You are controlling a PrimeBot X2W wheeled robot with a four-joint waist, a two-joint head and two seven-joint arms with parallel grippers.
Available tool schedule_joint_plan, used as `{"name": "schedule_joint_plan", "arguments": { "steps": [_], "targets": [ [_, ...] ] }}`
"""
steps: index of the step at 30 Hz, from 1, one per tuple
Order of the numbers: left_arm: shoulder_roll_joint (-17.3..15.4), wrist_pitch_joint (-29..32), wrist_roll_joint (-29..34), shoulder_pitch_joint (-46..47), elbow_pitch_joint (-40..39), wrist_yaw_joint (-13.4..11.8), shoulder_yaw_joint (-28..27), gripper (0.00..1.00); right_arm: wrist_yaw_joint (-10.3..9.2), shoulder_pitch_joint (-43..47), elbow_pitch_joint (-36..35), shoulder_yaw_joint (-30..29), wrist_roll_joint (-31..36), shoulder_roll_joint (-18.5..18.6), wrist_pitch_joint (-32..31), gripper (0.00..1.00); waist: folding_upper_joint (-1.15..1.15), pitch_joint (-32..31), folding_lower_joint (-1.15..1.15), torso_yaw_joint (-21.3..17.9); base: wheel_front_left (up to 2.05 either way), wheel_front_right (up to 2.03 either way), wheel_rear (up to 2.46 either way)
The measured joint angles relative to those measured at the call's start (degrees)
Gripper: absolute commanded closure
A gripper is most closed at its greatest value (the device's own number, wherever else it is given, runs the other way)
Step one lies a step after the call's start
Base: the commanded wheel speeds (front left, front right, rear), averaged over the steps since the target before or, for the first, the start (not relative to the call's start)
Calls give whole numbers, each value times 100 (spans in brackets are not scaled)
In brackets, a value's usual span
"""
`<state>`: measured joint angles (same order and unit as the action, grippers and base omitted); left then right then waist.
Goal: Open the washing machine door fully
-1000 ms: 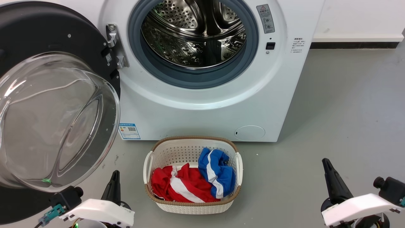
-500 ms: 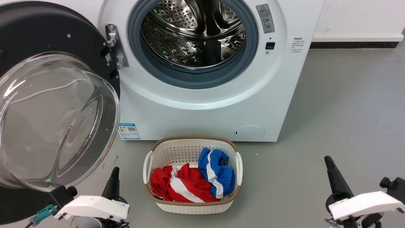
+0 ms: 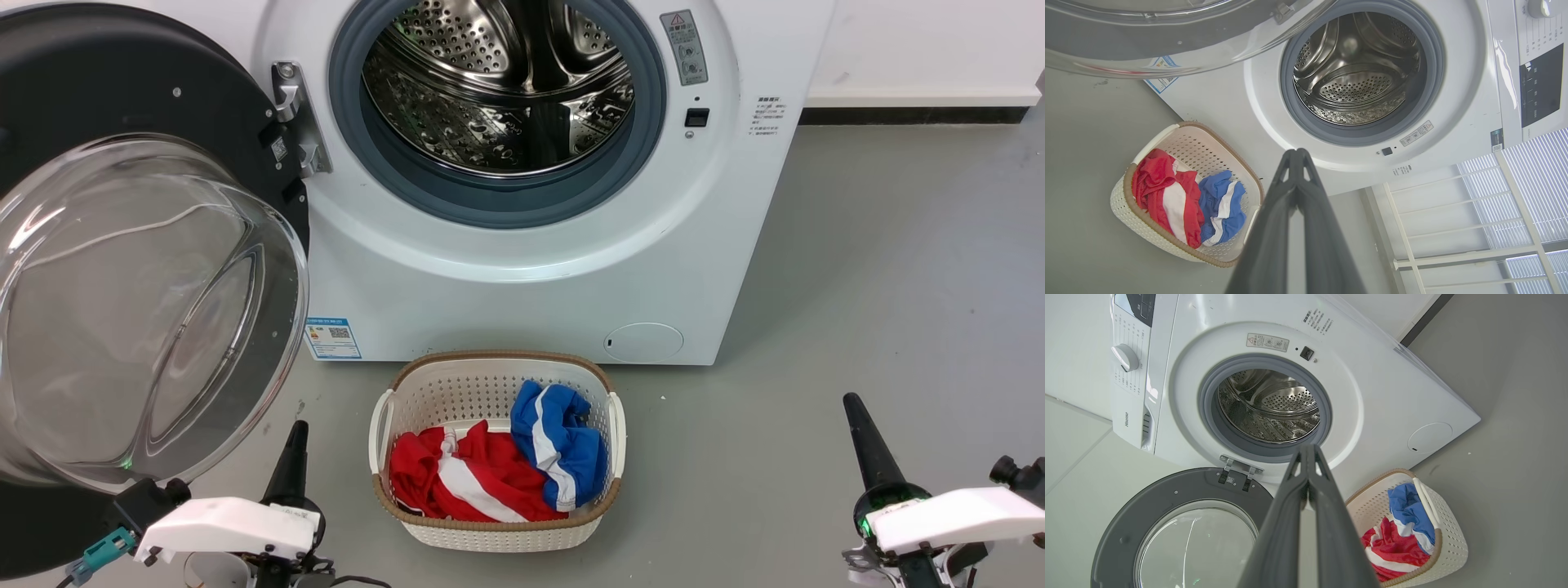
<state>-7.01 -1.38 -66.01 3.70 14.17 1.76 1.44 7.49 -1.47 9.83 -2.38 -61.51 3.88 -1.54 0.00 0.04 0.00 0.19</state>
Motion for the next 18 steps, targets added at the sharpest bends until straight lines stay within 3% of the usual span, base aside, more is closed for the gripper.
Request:
{"name": "schedule_joint_plan", "arguments": {
  "steps": [18],
  "targets": [
    [135,269,-865,46,-1,181,-260,100,0,-153,140,-83,-1062,3,-112,100,0,4,0,-5,0,0,0]
  ]
}}
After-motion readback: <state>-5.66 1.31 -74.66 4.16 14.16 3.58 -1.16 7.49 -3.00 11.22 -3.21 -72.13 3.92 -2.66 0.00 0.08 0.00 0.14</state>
